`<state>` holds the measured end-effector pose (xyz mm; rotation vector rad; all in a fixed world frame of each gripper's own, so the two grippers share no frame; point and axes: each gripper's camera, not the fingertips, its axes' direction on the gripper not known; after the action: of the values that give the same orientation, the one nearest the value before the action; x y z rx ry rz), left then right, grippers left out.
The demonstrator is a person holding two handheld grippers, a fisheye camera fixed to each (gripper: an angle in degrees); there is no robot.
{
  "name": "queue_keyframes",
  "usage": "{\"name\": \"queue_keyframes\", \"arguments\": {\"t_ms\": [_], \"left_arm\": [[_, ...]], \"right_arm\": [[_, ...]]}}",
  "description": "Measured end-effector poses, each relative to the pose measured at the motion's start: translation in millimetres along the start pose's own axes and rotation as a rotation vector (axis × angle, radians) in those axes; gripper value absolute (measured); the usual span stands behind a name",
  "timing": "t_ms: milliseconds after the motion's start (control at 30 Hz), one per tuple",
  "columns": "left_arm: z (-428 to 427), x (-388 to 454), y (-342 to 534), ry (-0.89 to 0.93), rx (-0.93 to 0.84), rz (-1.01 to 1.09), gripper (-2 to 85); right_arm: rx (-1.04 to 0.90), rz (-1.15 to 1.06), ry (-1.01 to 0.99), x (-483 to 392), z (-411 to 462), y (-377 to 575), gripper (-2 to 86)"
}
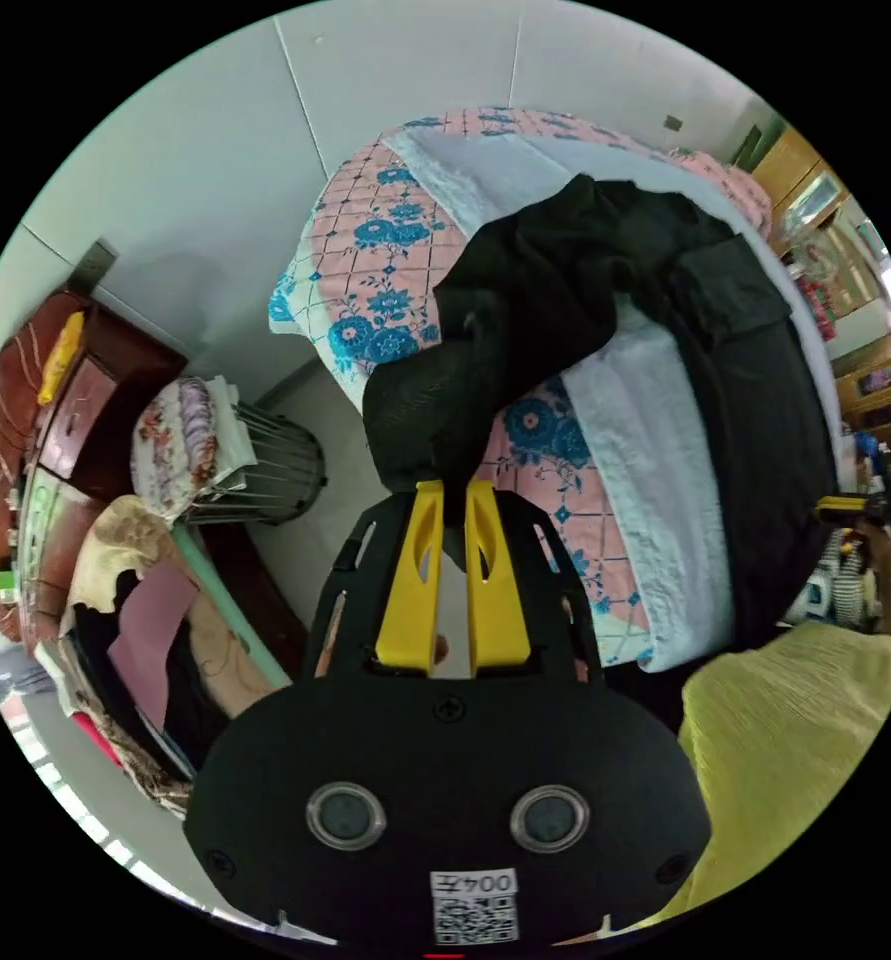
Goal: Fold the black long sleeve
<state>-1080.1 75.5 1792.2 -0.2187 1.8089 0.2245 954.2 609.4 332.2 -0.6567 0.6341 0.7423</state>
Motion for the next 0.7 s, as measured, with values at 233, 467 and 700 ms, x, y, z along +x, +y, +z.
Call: {"name": "queue_keyframes", "arguments": {"t_ms": [233, 467, 700], "left_arm": [[-99, -167, -52, 0.815, 0.032, 0.039, 3.3], [-168, -217, -117, 1.225, 0.189, 0.095, 3.0], [-190, -113, -193, 1.312, 0.189, 0.226, 3.0]], "right_arm": [[0.000, 0.019, -0.021, 3, -2, -9, 6.9], [0.009, 0.022, -0.038, 2, -8, -12, 7.0], [0.025, 0.010, -0.049, -1, -16, -9, 6.9]]}}
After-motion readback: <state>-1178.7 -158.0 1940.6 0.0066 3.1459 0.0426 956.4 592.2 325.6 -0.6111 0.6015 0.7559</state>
